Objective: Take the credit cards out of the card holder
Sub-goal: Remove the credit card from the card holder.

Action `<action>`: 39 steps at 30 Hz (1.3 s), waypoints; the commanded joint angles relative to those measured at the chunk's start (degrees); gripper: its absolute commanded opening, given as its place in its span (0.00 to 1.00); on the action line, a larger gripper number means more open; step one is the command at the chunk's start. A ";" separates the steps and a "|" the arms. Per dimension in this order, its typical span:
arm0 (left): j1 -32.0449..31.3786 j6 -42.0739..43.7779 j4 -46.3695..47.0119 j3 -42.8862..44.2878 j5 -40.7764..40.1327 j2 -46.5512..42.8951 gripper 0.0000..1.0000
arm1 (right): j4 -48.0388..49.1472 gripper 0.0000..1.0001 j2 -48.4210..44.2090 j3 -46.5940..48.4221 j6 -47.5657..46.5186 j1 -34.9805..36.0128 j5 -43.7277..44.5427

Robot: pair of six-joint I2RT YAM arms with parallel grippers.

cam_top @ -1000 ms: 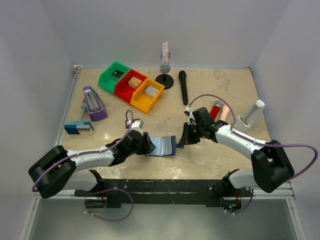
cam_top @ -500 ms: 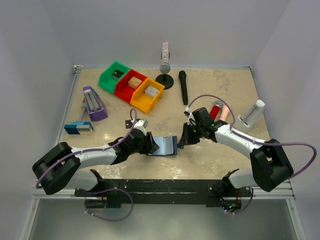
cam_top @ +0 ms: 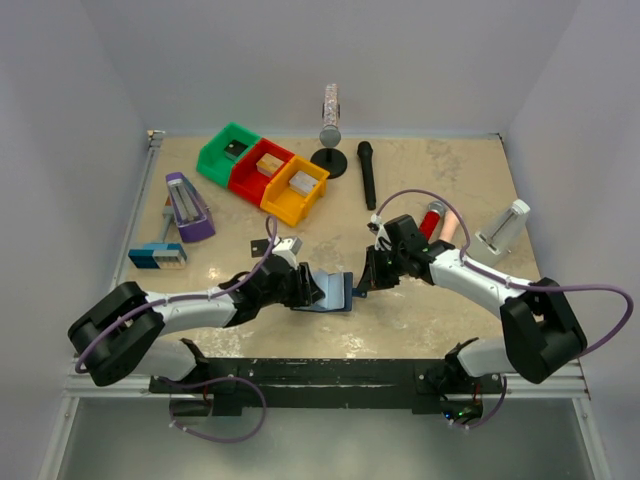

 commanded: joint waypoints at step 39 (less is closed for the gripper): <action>9.93 -1.52 1.04 -3.94 1.94 -9.40 0.50 | -4.57 0.16 0.43 1.86 -1.36 -0.53 7.16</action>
